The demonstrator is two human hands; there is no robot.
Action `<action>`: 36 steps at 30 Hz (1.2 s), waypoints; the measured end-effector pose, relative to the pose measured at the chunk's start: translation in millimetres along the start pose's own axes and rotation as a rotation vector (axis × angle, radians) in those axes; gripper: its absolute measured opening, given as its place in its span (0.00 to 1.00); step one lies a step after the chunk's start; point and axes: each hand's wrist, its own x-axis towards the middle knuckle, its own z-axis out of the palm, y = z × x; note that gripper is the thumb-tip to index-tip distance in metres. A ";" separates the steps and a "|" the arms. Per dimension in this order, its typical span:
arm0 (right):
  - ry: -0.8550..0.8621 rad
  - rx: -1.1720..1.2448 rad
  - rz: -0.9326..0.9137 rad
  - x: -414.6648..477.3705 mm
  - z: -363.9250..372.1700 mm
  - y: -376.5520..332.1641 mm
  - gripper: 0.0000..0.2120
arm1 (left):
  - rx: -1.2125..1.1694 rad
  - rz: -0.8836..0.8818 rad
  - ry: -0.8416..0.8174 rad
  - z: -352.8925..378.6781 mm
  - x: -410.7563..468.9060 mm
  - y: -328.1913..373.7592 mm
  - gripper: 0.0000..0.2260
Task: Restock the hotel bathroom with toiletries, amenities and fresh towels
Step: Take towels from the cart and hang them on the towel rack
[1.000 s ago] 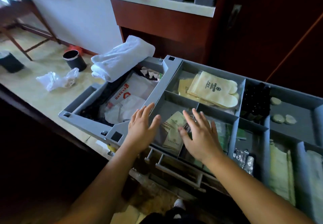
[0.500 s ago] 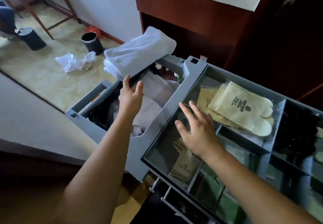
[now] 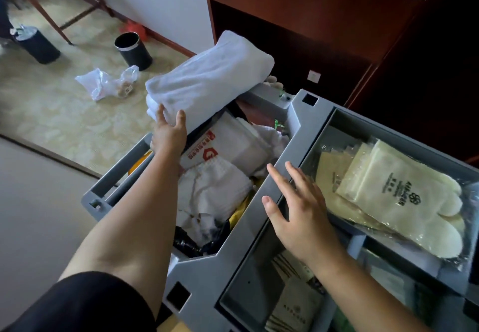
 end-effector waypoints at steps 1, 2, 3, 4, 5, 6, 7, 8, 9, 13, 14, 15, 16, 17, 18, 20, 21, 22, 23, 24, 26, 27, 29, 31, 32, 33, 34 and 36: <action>0.004 0.005 0.005 0.8 0.0 1.0 0.28 | 0.013 -0.003 0.001 -1.2 4.3 0.2 0.34; 0.009 0.010 0.011 1.1 0.1 2.5 0.28 | 0.002 -0.019 0.006 -2.7 9.0 0.5 0.36; 0.013 0.014 0.017 0.8 0.0 4.3 0.28 | -0.032 -0.047 0.006 -4.2 15.2 0.0 0.39; 0.018 0.018 0.023 0.8 -0.1 6.4 0.28 | -0.083 -0.075 0.007 -5.1 22.7 -0.9 0.43; 0.021 0.018 0.029 0.5 -0.1 9.2 0.28 | -0.133 -0.111 0.004 -5.5 30.9 -1.9 0.47; 0.021 0.017 0.037 0.2 -0.4 11.7 0.28 | -0.170 -0.145 0.000 -4.8 41.6 -5.8 0.50; 0.018 0.014 0.046 0.3 -0.3 13.9 0.28 | -0.203 -0.157 -0.004 -5.4 46.5 -5.9 0.51; 0.017 0.010 0.054 0.5 -0.4 15.9 0.28 | -0.235 -0.157 -0.009 -5.2 48.5 -5.2 0.50; 0.019 0.008 0.059 0.5 -0.6 16.7 0.29 | -0.281 -0.144 -0.012 -6.5 42.1 0.7 0.48; 0.026 0.028 0.065 -2.2 -0.4 15.7 0.29 | -0.453 -0.034 0.011 -8.8 17.9 16.0 0.37; 0.027 0.036 0.067 -3.6 -0.5 15.8 0.28 | -0.465 -0.007 0.026 -8.8 15.1 17.4 0.35; 0.027 0.046 0.073 -5.4 -0.7 16.2 0.28 | -0.480 0.012 0.042 -9.0 14.6 18.7 0.34; 0.026 0.055 0.078 -7.6 -1.3 16.9 0.28 | -0.499 0.015 0.055 -10.1 14.1 21.1 0.33; 0.024 0.061 0.080 -9.8 -2.0 17.6 0.27 | -0.519 0.018 0.054 -11.7 13.6 23.1 0.33; 0.022 0.066 0.083 -12.1 -3.1 18.7 0.27 | -0.539 0.021 0.050 -13.8 13.0 25.2 0.33; 0.011 0.078 0.097 -16.4 -6.7 19.6 0.28 | -0.552 0.058 0.041 -16.7 12.0 31.3 0.31; 0.006 0.085 0.105 -18.5 -8.6 19.7 0.28 | -0.540 0.089 0.058 -17.6 12.3 34.9 0.30; 0.003 0.091 0.110 -20.2 -10.6 19.5 0.28 | -0.524 0.118 0.077 -19.0 11.4 40.5 0.27; 0.001 0.096 0.114 -21.9 -12.6 19.5 0.28 | -0.510 0.143 0.095 -21.2 9.7 48.0 0.25; -0.002 0.101 0.119 -23.5 -15.0 19.7 0.28 | -0.501 0.156 0.104 -23.0 8.5 56.6 0.22; -0.011 0.124 0.126 -27.3 -21.8 18.6 0.28 | -0.494 0.174 0.118 -25.8 2.8 76.4 0.18; -0.017 0.143 0.132 -27.6 -24.3 18.0 0.28 | -0.491 0.181 0.123 -27.3 -1.6 86.2 0.17; -0.020 0.186 0.154 -29.3 -30.1 16.0 0.28 | -0.537 0.208 0.104 -31.1 -17.5 109.4 0.18; -0.009 0.232 0.181 -31.0 -35.1 15.1 0.28 | -0.571 0.259 0.098 -34.0 -31.6 132.3 0.19; -0.005 0.258 0.195 -31.5 -37.3 15.1 0.28 | -0.580 0.283 0.095 -37.3 -39.7 144.1 0.20; 0.001 0.285 0.204 -32.2 -39.7 15.1 0.28 | -0.597 0.312 0.093 -41.3 -47.8 154.7 0.21; 0.013 0.312 0.206 -33.0 -42.7 15.2 0.27 | -0.623 0.338 0.091 -45.1 -55.3 164.0 0.21; 0.051 0.372 0.205 -35.3 -49.0 16.0 0.25 | -0.665 0.390 0.085 -52.6 -70.3 179.4 0.21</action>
